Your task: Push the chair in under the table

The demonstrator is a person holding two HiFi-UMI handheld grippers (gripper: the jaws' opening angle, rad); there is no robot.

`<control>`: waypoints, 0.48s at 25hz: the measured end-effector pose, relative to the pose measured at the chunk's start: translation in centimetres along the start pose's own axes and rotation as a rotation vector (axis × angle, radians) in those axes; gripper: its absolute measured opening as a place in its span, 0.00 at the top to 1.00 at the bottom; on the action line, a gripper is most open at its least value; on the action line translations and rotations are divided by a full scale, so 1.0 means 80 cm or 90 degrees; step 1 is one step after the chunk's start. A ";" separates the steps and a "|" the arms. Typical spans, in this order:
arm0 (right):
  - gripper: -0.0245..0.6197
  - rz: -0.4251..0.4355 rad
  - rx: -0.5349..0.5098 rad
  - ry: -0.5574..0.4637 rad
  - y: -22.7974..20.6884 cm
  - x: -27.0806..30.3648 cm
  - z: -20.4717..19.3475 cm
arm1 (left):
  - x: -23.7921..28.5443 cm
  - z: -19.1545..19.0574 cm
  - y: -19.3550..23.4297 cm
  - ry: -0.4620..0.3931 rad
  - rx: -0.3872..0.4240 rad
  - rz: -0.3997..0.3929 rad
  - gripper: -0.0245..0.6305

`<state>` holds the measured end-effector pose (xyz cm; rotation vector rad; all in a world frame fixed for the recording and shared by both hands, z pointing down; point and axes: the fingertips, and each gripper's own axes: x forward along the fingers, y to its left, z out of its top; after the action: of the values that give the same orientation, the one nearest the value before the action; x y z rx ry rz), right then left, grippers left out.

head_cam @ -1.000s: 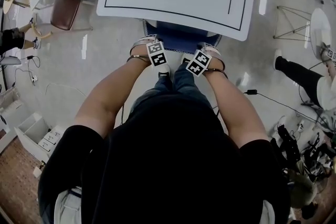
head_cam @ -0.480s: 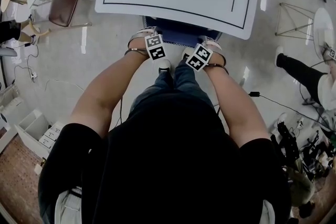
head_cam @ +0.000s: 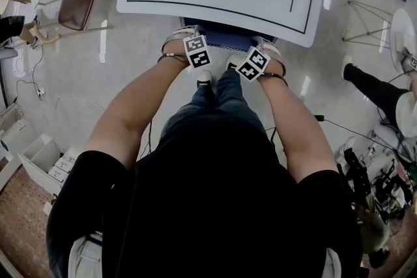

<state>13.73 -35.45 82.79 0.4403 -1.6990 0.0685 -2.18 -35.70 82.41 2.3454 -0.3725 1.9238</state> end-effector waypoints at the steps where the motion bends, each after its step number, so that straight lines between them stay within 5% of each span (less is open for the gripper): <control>1: 0.72 -0.002 0.002 -0.001 -0.002 0.001 0.001 | 0.000 0.001 0.002 -0.001 0.001 0.000 0.60; 12: 0.72 -0.018 0.002 -0.002 -0.016 0.004 0.008 | 0.001 0.002 0.021 -0.007 0.004 0.009 0.60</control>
<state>13.51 -36.89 82.74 0.4659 -1.6954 0.0500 -2.44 -37.39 82.28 2.3642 -0.3855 1.9230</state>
